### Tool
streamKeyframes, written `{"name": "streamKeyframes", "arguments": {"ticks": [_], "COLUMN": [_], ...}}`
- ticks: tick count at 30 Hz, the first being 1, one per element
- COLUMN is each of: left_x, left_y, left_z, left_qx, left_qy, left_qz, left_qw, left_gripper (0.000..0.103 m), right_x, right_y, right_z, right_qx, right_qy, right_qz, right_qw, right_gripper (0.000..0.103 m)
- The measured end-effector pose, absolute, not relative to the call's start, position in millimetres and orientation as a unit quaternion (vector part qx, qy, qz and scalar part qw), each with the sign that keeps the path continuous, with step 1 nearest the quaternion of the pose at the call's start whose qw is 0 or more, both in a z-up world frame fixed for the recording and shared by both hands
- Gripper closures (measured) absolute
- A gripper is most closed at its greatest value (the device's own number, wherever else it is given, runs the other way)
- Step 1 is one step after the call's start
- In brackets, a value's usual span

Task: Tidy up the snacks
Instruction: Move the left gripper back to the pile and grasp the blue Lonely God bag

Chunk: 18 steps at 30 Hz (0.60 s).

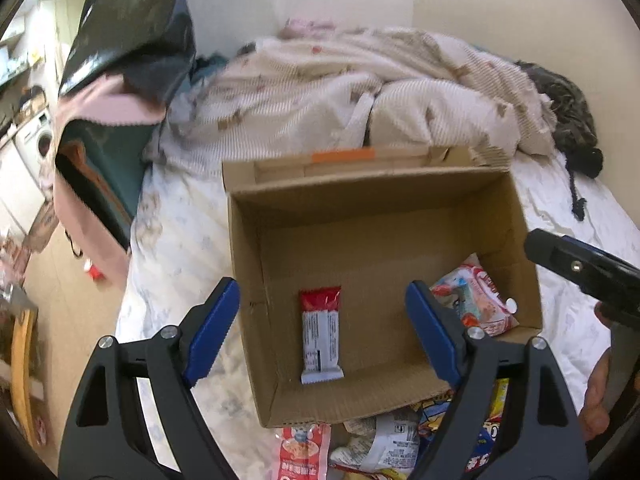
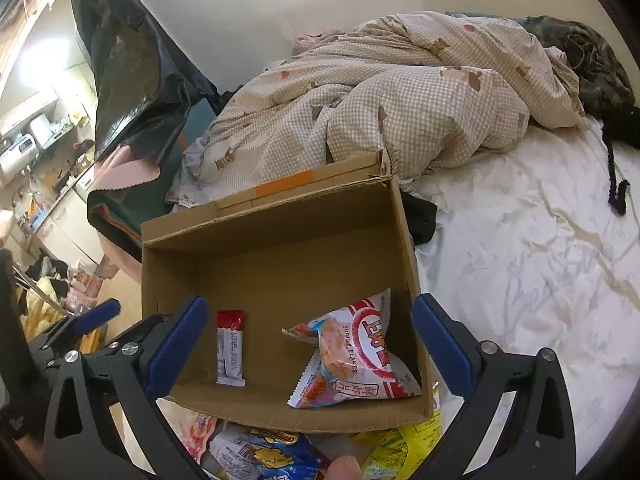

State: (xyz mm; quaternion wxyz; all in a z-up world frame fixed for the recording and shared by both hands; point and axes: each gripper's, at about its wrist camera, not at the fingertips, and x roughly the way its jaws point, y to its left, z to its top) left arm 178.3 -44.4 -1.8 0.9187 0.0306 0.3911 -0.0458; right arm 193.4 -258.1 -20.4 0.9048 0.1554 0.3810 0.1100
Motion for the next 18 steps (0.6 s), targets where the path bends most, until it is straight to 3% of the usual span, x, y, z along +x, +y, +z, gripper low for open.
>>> {"name": "streamKeyframes", "arguments": {"ticks": [9, 18], "left_x": [173.3, 145.7], "left_y": [-32.9, -14.5], "left_z": [-2.2, 13.6], "left_qx": [0.012, -0.020], "left_qy": [0.432, 0.414], "left_qz": [-0.039, -0.041], "left_qw": [0.901, 0.909], "left_gripper": [0.020, 0.020], "right_x": [171.9, 138.2], "right_y": [-263.3, -261.1], "right_z": [-8.8, -0.4], "right_qx": [0.165, 0.163], "right_qy": [0.371, 0.381], "right_qz": [0.107, 0.127], "right_qw": [0.908, 0.901], "right_gripper": [0.000, 0.000]}}
